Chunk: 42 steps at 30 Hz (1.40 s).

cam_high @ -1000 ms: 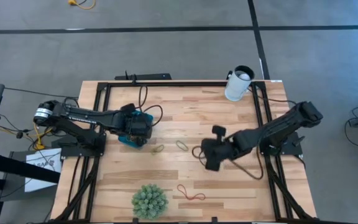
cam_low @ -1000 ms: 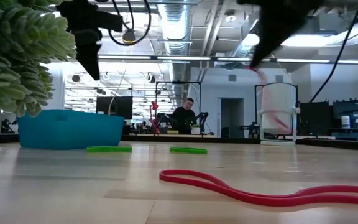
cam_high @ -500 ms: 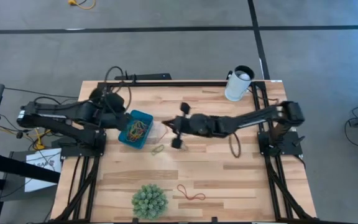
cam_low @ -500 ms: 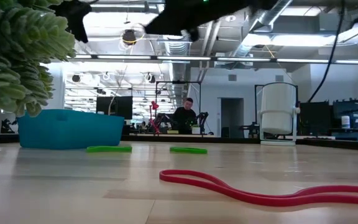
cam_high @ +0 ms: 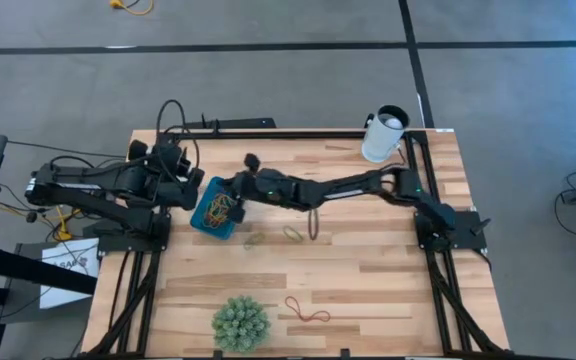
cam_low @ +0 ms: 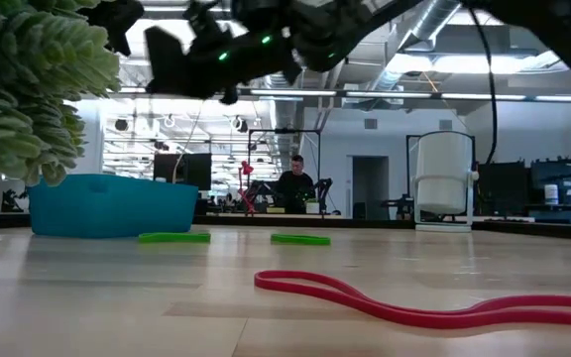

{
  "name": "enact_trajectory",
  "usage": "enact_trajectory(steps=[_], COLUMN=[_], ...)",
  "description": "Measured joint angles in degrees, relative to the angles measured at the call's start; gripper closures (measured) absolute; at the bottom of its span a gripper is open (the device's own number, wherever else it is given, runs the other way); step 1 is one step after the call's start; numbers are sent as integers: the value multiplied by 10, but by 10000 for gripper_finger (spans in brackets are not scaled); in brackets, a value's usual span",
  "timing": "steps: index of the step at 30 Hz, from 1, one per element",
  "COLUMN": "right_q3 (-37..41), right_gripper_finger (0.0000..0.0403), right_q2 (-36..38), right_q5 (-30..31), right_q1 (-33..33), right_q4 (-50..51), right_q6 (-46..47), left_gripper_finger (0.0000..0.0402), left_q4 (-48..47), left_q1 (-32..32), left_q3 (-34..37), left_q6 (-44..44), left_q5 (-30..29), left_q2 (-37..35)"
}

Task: Pick and place items into bin
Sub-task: Put the red rubber band into the blue bin

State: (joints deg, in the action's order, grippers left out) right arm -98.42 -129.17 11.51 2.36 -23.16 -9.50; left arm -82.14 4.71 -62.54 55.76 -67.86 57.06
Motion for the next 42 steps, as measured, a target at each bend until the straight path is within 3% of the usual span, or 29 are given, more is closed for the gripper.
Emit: enact_trajectory(steps=[9, 16, 30, 35, 42], right_q3=[-120, -137, -136, -135, -135], right_gripper_finger=[403, 400, 307, 278, 252], right_q2=[-111, -119, -114, -66, 80], right_q5=[4, 5, -114, -151, -161], right_q1=[-4, -4, 3, 2, -18], right_q4=[92, 169, 264, 317, 441], right_q6=[0, 40, 61, 63, 4], left_gripper_finger=[274, 274, 274, 274, 274], left_q4=[-79, -79, -79, -79, -61], left_q1=[0, 0, 0, 0, 5], left_q3=[0, 0, 0, 0, 1], left_q6=[79, 78, 86, 88, 67], left_q5=[23, 31, 36, 71, 127], left_q2=[0, 0, 0, 0, 0])
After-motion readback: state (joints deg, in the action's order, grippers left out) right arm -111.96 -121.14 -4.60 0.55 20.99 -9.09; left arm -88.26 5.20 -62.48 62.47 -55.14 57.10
